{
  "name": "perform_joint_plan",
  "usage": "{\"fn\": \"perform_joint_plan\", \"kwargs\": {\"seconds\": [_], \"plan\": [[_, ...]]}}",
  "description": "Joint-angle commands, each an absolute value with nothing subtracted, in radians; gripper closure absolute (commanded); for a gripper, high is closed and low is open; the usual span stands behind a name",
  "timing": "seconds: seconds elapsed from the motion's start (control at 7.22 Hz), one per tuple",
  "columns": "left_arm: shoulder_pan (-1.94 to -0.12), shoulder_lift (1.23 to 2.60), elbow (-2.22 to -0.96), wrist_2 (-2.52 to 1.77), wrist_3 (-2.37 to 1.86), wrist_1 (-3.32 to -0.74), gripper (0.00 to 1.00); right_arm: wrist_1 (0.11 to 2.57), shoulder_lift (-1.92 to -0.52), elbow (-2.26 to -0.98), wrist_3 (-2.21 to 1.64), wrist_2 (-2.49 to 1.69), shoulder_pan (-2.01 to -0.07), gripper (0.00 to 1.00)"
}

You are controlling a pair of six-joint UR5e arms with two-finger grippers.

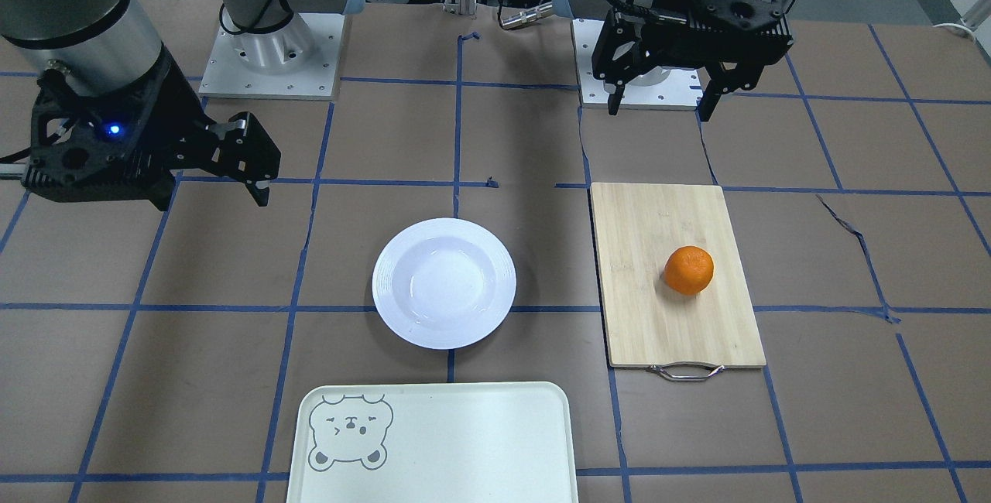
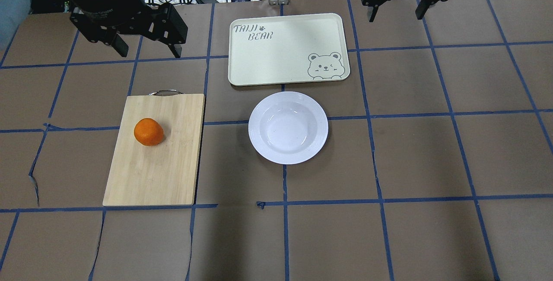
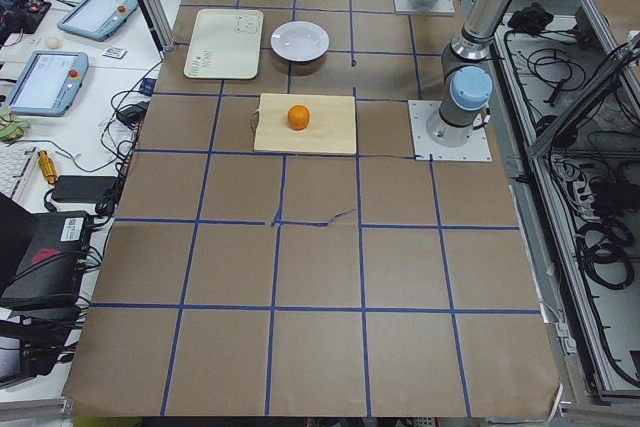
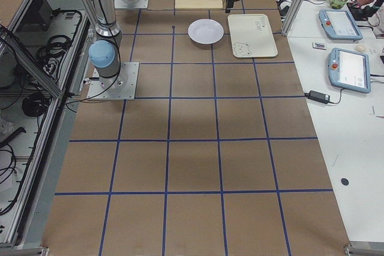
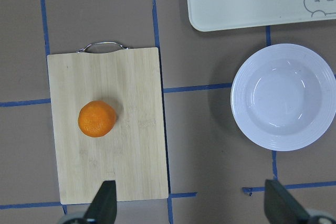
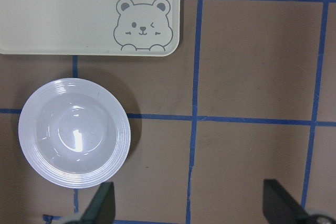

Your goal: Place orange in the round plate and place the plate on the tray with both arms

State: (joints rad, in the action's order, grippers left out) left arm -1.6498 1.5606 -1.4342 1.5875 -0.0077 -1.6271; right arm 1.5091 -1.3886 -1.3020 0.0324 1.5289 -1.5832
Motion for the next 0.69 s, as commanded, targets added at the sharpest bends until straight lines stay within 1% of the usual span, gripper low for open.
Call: {"fn": "perform_joint_plan", "kwargs": {"seconds": [0.0,0.55], "plan": [[-1.649,1.560,-1.434,1.588,-0.008,-1.626,0.00,1.643,-1.484,-1.483,0.029,1.549,-1.585,0.00],[-1.649,1.559,-1.436,1.589,-0.008,-1.629,0.00,1.660,-1.493,-1.493,0.034,1.609,-1.583,0.00]]}}
